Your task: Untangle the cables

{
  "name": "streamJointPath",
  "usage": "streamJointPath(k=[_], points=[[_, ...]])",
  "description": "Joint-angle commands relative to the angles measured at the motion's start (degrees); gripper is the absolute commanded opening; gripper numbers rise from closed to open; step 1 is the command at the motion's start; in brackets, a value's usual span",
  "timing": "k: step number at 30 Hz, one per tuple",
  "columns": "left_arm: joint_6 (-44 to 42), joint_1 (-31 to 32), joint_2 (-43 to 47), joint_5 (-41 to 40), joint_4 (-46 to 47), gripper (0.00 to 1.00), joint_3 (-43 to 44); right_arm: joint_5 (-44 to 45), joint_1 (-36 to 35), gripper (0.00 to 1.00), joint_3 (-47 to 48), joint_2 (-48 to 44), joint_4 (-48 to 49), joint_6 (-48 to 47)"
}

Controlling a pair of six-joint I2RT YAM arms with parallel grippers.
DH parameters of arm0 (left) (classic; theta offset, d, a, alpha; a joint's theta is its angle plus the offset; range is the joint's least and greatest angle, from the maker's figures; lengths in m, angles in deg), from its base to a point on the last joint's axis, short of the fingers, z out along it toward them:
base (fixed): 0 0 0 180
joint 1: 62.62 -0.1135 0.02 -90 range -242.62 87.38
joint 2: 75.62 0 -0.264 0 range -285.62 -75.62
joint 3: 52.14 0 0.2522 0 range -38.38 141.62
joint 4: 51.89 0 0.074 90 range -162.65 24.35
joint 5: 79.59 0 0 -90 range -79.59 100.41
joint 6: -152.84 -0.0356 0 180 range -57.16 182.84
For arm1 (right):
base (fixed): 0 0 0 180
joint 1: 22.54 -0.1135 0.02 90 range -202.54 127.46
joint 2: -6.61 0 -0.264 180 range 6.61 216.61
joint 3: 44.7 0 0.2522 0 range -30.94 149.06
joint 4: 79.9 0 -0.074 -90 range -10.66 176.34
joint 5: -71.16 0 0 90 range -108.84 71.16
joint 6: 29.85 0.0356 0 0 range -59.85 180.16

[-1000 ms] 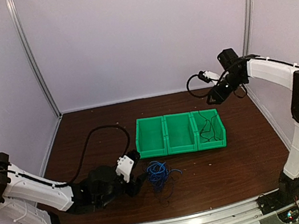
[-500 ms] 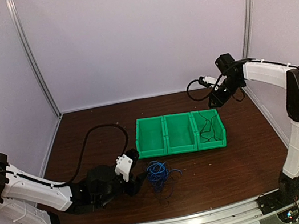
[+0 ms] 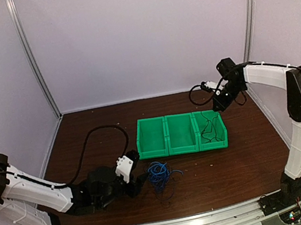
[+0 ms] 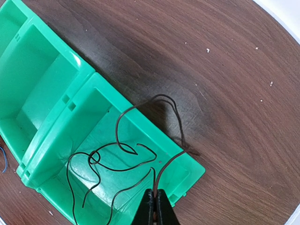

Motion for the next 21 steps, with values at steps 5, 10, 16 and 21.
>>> streamJointPath(k=[5, 10, 16, 21], points=[[0.81, 0.13, -1.26, -0.07, 3.40, 0.58, -0.90, -4.20, -1.89, 0.00, -0.13, -9.44, -0.08, -2.73], [0.53, 0.13, -3.08, 0.16, 4.04, 0.58, -0.15, -3.85, -4.53, 0.00, -1.02, -15.47, -3.08, -5.17], [-0.66, 0.13, -4.96, 0.73, 4.34, 0.58, 1.26, -3.59, -5.85, 0.00, -5.17, -17.99, -5.18, -6.00], [-0.91, 0.13, -5.36, 1.00, 4.26, 0.58, 1.59, -5.08, -5.86, 0.00, -8.79, -17.24, -5.41, -7.00]])
